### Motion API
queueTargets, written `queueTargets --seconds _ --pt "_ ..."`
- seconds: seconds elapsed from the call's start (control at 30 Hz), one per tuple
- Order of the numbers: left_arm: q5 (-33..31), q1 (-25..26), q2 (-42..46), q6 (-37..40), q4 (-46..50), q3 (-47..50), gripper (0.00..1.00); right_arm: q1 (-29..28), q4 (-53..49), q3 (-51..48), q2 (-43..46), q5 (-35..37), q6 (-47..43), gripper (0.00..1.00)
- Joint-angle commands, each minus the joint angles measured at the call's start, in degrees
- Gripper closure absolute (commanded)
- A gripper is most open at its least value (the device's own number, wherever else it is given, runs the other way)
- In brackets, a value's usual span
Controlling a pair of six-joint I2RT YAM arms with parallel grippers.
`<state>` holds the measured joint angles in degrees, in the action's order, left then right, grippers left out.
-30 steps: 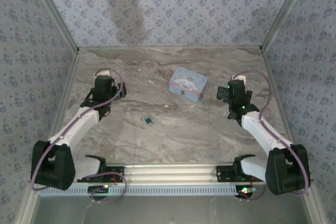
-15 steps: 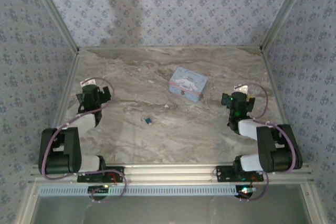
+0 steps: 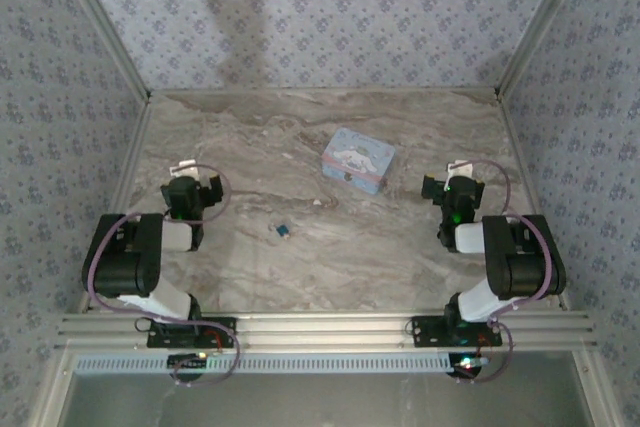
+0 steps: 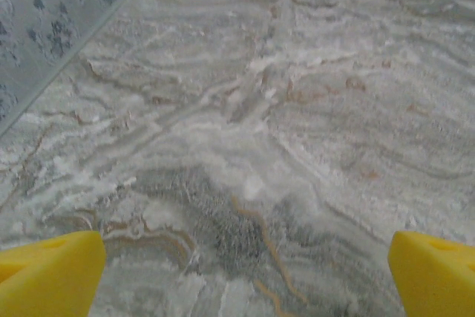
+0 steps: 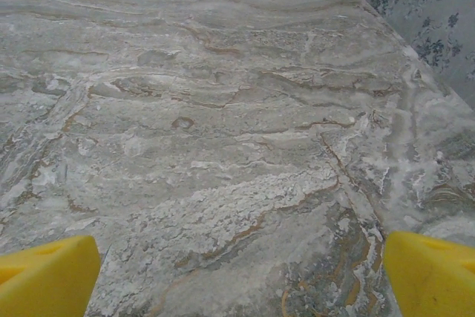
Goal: Unlock a padlock with a key
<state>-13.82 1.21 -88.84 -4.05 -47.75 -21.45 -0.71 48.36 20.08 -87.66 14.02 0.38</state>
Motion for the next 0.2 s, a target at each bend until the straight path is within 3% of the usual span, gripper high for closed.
queueTargets --seconds 0.0,0.17 --pt "-1.5 0.2 0.7 0.9 -2.4 -0.7 0.02 0.7 0.9 1.2 0.1 -1.5 0.1 0.0" --pt "-1.5 0.3 0.8 0.9 -2.1 -0.8 0.02 0.7 1.4 0.9 0.3 -1.7 0.1 0.0"
